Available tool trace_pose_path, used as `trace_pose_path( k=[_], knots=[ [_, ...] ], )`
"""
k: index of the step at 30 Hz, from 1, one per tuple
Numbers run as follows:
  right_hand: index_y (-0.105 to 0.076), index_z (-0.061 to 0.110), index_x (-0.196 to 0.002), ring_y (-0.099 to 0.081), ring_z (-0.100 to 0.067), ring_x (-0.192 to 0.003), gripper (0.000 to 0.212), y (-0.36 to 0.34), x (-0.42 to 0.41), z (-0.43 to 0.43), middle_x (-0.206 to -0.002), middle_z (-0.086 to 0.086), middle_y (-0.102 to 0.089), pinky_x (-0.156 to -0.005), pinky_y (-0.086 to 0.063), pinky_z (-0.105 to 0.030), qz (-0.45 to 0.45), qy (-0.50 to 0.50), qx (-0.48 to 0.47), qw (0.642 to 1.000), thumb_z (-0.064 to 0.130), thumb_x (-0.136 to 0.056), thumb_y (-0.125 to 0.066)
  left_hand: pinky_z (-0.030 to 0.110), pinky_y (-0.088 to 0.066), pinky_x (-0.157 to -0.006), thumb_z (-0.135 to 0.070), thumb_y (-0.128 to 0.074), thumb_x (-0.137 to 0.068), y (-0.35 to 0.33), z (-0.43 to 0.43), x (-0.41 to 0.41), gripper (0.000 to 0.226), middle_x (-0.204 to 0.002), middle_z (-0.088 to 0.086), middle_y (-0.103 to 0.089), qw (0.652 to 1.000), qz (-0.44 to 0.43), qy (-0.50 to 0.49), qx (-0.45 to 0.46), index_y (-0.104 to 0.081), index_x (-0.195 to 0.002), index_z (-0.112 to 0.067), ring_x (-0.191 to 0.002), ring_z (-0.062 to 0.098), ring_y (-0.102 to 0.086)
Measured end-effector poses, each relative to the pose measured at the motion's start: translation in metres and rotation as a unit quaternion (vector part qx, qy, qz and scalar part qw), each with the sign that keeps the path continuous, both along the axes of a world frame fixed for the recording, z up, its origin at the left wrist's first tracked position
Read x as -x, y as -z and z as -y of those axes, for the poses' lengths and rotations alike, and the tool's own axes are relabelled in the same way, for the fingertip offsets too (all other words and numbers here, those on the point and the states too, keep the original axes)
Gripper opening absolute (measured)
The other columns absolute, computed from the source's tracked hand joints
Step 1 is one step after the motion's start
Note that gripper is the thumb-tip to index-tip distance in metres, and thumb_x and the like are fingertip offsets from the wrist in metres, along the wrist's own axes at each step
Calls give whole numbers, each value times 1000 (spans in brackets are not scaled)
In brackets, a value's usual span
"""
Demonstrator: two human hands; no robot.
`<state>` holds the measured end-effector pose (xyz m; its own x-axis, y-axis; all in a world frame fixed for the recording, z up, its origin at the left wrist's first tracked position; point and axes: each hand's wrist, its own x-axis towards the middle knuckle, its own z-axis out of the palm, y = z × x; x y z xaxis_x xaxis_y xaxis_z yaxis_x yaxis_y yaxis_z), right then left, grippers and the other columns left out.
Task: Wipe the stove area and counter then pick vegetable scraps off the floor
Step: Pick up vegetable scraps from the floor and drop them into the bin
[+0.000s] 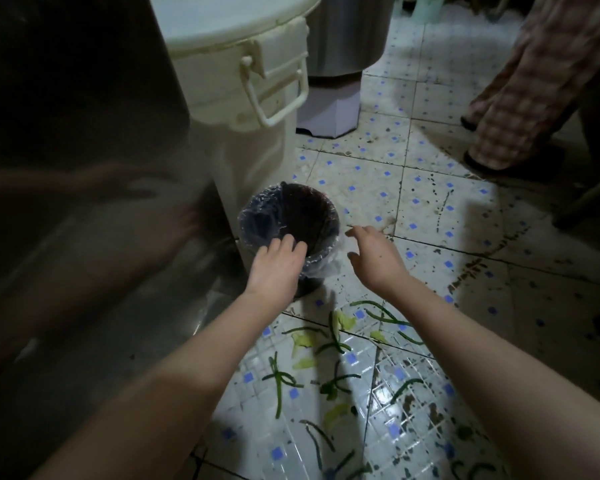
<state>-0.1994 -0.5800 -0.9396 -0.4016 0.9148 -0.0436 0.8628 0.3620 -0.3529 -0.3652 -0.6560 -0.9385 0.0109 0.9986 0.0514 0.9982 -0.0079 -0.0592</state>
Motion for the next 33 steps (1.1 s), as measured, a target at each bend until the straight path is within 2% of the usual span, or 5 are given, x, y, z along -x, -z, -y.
trace_pose_path(
  k=[5,12,22,28,33],
  knots=[
    [-46,14,-133,-46,-31,-119,41,25,-30,34,-131,-11,-51,-96,-36,-40,50,-2,-20,999,16,-93,-53,34,-39,-78,-10,-56,-86,20,29,-13,39,-117,7,-46,999,-18,40,-15,-45,-123,-15,-105,27,-47],
    [-48,14,-130,-48,-30,-116,39,78,-60,93,-128,-10,-53,-92,-37,-38,79,-18,19,996,14,-91,-53,34,-37,-77,-9,-57,-85,72,74,-9,41,-115,5,-45,997,-22,55,51,-45,-122,-18,-102,26,-47],
    [-42,17,-133,-46,-25,-119,48,147,-73,159,-131,-6,-48,-102,-34,-36,158,-141,82,974,3,-88,-46,37,-40,-97,0,-55,-85,146,139,13,53,-131,7,-43,969,-42,82,228,-37,-132,-16,-117,26,-46],
    [-32,19,-138,-41,-23,-126,60,171,-74,175,-140,-5,-39,-107,-30,-36,143,-193,92,966,3,-84,-52,42,-24,-112,8,-59,-79,162,139,14,88,-157,12,-12,947,-80,140,276,-10,-150,-14,-143,29,-18],
    [-16,20,-146,-20,-26,-141,71,179,-65,171,-153,-8,-20,-116,-16,-41,132,-218,108,961,17,-88,-57,42,-23,-113,2,-50,-89,177,137,12,76,-157,10,-15,949,-76,142,273,-9,-151,-14,-144,29,-18]
  ],
)
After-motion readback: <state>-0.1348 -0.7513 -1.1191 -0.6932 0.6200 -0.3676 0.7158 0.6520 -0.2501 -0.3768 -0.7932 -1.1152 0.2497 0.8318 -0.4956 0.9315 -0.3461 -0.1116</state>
